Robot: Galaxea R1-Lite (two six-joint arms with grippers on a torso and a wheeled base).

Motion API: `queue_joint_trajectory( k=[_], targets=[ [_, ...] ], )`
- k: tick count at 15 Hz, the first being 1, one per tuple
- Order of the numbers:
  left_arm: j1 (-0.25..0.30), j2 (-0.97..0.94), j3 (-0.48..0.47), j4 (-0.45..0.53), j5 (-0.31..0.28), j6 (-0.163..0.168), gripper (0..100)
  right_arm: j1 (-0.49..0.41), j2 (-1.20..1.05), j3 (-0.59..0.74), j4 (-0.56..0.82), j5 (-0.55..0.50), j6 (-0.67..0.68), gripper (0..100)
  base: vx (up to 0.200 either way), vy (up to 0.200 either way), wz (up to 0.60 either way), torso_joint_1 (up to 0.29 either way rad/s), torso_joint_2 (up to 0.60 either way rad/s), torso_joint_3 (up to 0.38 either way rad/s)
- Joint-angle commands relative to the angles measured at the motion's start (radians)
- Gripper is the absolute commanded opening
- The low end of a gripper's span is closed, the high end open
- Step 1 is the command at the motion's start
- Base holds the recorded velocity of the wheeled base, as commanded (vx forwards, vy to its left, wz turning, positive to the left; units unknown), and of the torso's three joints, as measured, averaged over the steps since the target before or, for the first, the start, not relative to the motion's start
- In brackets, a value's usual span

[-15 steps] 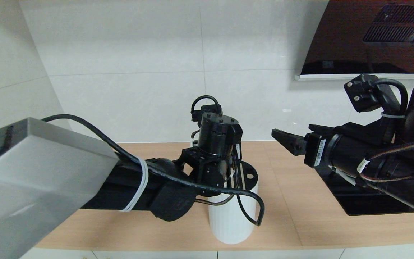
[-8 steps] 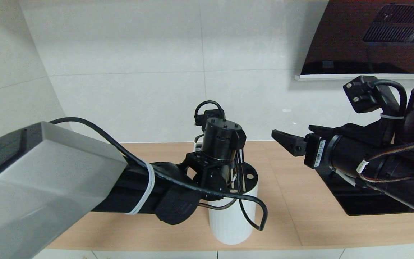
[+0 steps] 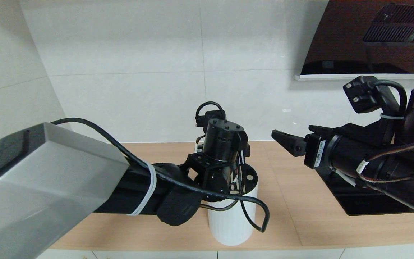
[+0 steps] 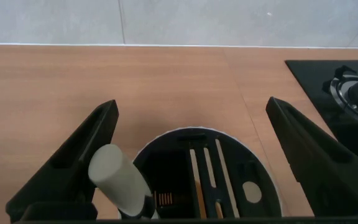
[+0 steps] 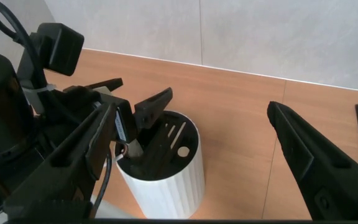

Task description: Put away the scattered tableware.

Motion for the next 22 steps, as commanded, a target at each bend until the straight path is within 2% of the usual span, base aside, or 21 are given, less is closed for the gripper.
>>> queue_joint_trajectory(
  k=[1,3,4,5,6,7,8,9,11,13,14,15,16,17,18,20,21,22],
  targets=[
    [0.000,-0.037,0.000,-0.003,0.004,-0.001,100,0.000,-0.003,0.000,0.000,0.000,0.000,100,0.000,0.000,0.00,0.000,0.00,0.000],
    [0.004,-0.228,0.047,-0.026,-0.007,0.003,100,0.000,-0.017,0.000,-0.002,-0.002,0.000,100,0.000,0.000,0.00,0.000,0.00,0.000],
    [0.005,-0.355,0.086,-0.024,-0.034,0.007,100,-0.001,-0.038,0.000,0.000,0.001,0.001,100,0.000,0.000,0.00,0.000,0.00,0.000],
    [0.007,-0.468,0.124,-0.020,-0.088,0.013,100,-0.003,-0.046,0.000,0.000,0.006,0.001,100,0.000,0.000,0.00,0.000,0.00,0.000],
    [0.020,-0.563,0.164,-0.007,-0.145,0.039,100,-0.010,-0.055,0.003,0.000,0.001,0.001,100,0.000,0.000,0.00,0.000,0.00,0.000],
    [0.059,-0.672,0.221,0.005,-0.212,0.085,100,-0.029,-0.080,0.015,0.000,0.004,0.000,100,0.000,0.000,0.00,0.000,0.00,0.000],
    [0.096,-0.749,0.253,0.006,-0.260,0.113,100,-0.040,-0.106,0.018,0.000,-0.002,0.000,100,0.000,0.000,0.00,0.000,0.00,0.000],
    [0.146,-0.830,0.297,0.008,-0.295,0.111,100,-0.060,-0.155,0.030,0.000,0.000,0.005,100,0.000,0.000,0.00,0.000,0.00,0.000],
    [0.223,-0.936,0.392,0.016,-0.321,0.110,100,-0.086,-0.238,0.095,0.001,0.009,0.000,100,0.000,0.000,0.00,0.000,0.00,0.000],
    [0.330,-1.162,0.584,0.036,-0.323,0.115,100,-0.152,-0.431,0.262,0.007,0.012,-0.023,100,0.000,0.000,0.00,0.000,0.00,0.000],
    [0.366,-1.243,0.627,0.060,-0.324,0.115,100,-0.188,-0.503,0.330,0.009,0.029,-0.026,100,0.000,0.000,0.00,0.000,0.00,0.000],
    [0.396,-1.355,0.664,0.123,-0.324,0.116,100,-0.248,-0.606,0.411,0.015,0.055,-0.026,100,0.000,0.000,0.00,0.000,0.00,0.000],
    [0.399,-1.433,0.678,0.187,-0.324,0.116,100,-0.296,-0.678,0.449,0.038,0.066,-0.026,100,0.000,0.000,0.00,0.000,0.00,0.000],
    [0.399,-1.568,0.678,0.316,-0.327,0.144,100,-0.380,-0.819,0.485,0.104,0.069,-0.023,100,0.000,0.000,0.00,0.000,0.00,0.000],
    [0.407,-1.663,0.678,0.414,-0.346,0.185,100,-0.417,-0.948,0.492,0.205,0.070,-0.023,100,0.000,0.000,0.00,0.000,0.00,0.000],
    [0.476,-1.800,0.693,0.529,-0.396,0.197,100,-0.452,-1.187,0.478,0.460,0.072,-0.038,100,0.000,0.000,0.00,0.000,0.00,0.000],
    [0.491,-1.838,0.701,0.552,-0.413,0.197,100,-0.455,-1.252,0.469,0.541,0.072,-0.058,100,0.000,0.000,0.00,0.000,0.00,0.000],
    [0.534,-1.907,0.728,0.575,-0.429,0.200,100,-0.478,-1.339,0.454,0.658,0.072,-0.069,100,0.000,0.000,0.00,0.000,0.00,0.000]
  ],
)
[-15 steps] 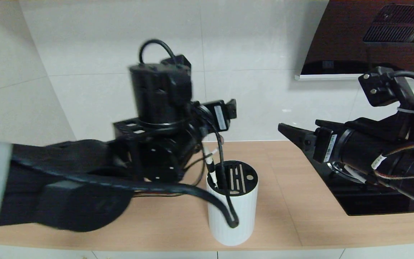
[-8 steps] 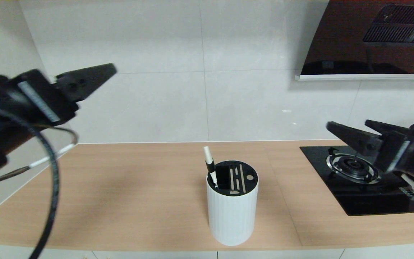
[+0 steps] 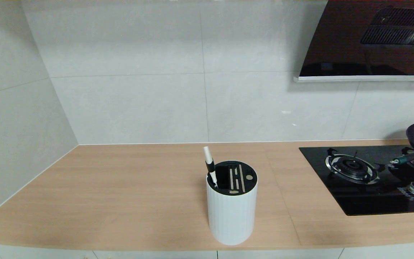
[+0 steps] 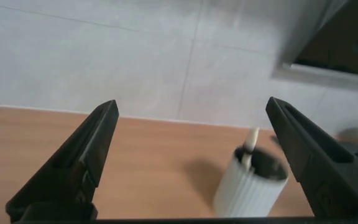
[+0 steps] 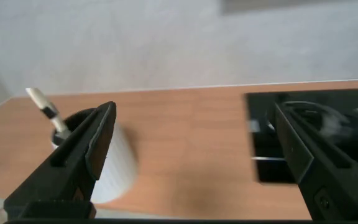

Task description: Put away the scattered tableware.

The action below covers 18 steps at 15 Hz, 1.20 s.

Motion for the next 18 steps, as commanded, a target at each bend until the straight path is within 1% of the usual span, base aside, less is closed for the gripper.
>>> queue_joint_trajectory(
  k=[1,2,3,4,5,6,7,8,9,10,11,12,13,14,15,16,17,18],
  targets=[
    [0.103,-0.248,0.070,0.053,-0.034,0.014,100,-0.125,-0.337,-0.001,0.247,0.007,-0.028,100,0.000,0.000,0.00,0.000,0.00,0.000],
    [0.144,-0.322,0.118,0.048,-0.039,0.027,100,-0.191,-0.357,0.002,0.259,0.035,-0.034,100,0.000,0.000,0.00,0.000,0.00,0.000],
    [0.170,-0.320,0.162,0.027,0.007,0.036,100,-0.220,-0.367,0.005,0.254,0.068,-0.037,100,0.000,0.000,0.00,0.000,0.00,0.000],
    [0.182,-0.320,0.207,-0.027,0.069,0.036,100,-0.252,-0.374,0.009,0.253,0.079,-0.037,100,0.000,0.000,0.00,0.000,0.00,0.000],
    [0.204,-0.320,0.251,-0.080,0.090,0.045,100,-0.286,-0.399,0.014,0.262,0.094,-0.040,100,0.000,0.000,0.00,0.000,0.00,0.000],
    [0.235,-0.320,0.296,-0.131,0.095,0.062,100,-0.311,-0.439,0.036,0.264,0.145,-0.054,100,0.000,0.000,0.00,0.000,0.00,0.000],
    [0.247,-0.320,0.316,-0.154,0.099,0.070,100,-0.321,-0.459,0.048,0.264,0.165,-0.068,100,0.000,0.000,0.00,0.000,0.00,0.000],
    [0.323,-0.369,0.373,-0.194,0.095,0.097,100,-0.321,-0.465,0.101,0.247,0.157,-0.100,100,0.000,0.000,0.00,0.000,0.00,0.000],
    [0.347,-0.417,0.423,-0.180,0.073,0.136,100,-0.321,-0.465,0.134,0.224,0.140,-0.103,100,0.000,0.000,0.00,0.000,0.00,0.000],
    [0.348,-0.417,0.500,-0.205,0.095,0.165,100,-0.323,-0.465,0.177,0.182,0.140,-0.103,100,0.000,0.000,0.00,0.000,0.00,0.000],
    [0.348,-0.417,0.546,-0.225,0.087,0.174,100,-0.321,-0.465,0.215,0.138,0.140,-0.103,100,0.000,0.000,0.00,0.000,0.00,0.000],
    [0.348,-0.417,0.557,-0.168,0.029,0.180,100,-0.323,-0.465,0.264,0.083,0.142,-0.103,100,0.000,0.000,0.00,0.000,0.00,0.000],
    [0.348,-0.417,0.555,-0.093,-0.034,0.175,100,-0.323,-0.465,0.301,0.052,0.142,-0.103,100,0.000,0.000,0.00,0.000,0.00,0.000],
    [0.348,-0.417,0.557,-0.027,-0.071,0.180,100,-0.323,-0.465,0.321,0.050,0.142,-0.100,100,0.000,0.000,0.00,0.000,0.00,0.000],
    [0.348,-0.417,0.552,0.029,-0.129,0.172,100,-0.321,-0.465,0.321,0.076,0.145,-0.094,100,0.000,0.000,0.00,0.000,0.00,0.000],
    [0.348,-0.417,0.557,0.024,-0.203,0.159,100,-0.323,-0.465,0.321,0.092,0.145,-0.094,100,0.000,0.000,0.00,0.000,0.00,0.000],
    [0.348,-0.417,0.557,0.032,-0.241,0.160,100,-0.323,-0.465,0.321,0.147,0.147,-0.098,100,0.000,0.000,0.00,0.000,0.00,0.000],
    [0.348,-0.417,0.557,0.033,-0.243,0.163,100,-0.321,-0.465,0.319,0.207,0.164,-0.098,100,0.000,0.000,0.00,0.000,0.00,0.000]
  ],
)
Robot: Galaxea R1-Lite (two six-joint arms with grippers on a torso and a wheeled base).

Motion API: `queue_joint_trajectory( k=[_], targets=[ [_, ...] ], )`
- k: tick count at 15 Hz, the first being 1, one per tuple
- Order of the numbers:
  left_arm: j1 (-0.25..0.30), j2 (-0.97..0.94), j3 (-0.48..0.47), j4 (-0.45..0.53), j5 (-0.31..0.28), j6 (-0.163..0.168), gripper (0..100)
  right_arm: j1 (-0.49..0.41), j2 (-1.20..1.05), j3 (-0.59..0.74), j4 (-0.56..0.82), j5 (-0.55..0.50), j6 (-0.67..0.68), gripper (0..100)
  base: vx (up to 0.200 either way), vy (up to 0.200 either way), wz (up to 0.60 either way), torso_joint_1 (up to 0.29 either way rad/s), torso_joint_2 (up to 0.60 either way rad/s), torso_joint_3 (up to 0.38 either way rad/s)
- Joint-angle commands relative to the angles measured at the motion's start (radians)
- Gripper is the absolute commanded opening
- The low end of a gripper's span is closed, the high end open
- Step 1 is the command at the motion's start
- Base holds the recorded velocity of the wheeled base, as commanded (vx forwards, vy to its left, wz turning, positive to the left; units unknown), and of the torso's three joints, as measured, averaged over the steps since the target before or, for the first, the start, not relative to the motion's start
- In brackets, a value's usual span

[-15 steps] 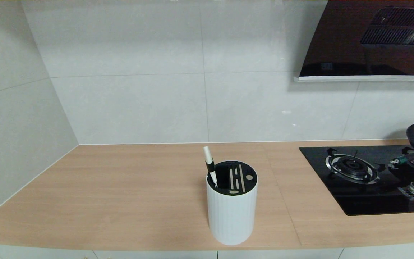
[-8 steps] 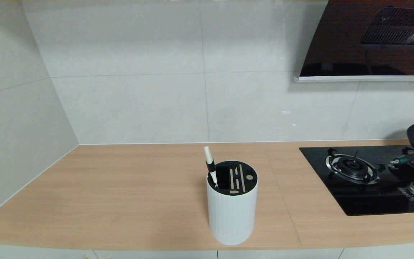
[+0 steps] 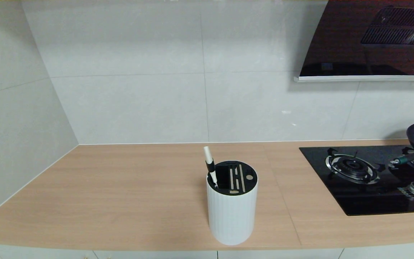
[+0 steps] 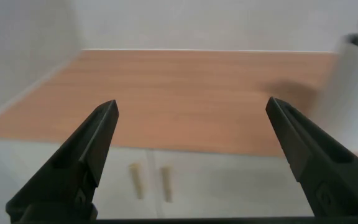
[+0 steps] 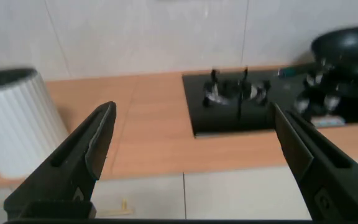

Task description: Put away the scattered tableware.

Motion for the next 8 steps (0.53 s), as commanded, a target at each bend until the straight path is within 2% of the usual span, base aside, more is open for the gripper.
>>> queue_joint_trajectory(
  k=[1,8],
  targets=[
    [0.000,0.000,0.002,0.001,-0.004,0.003,100,0.000,0.000,0.005,0.002,0.036,-0.005,100,0.000,0.000,0.00,0.000,0.00,0.000],
    [0.000,0.000,0.002,0.001,-0.004,-0.003,100,0.000,0.002,0.005,-0.002,0.055,-0.012,100,0.000,0.000,0.00,0.000,0.00,0.000]
  ],
)
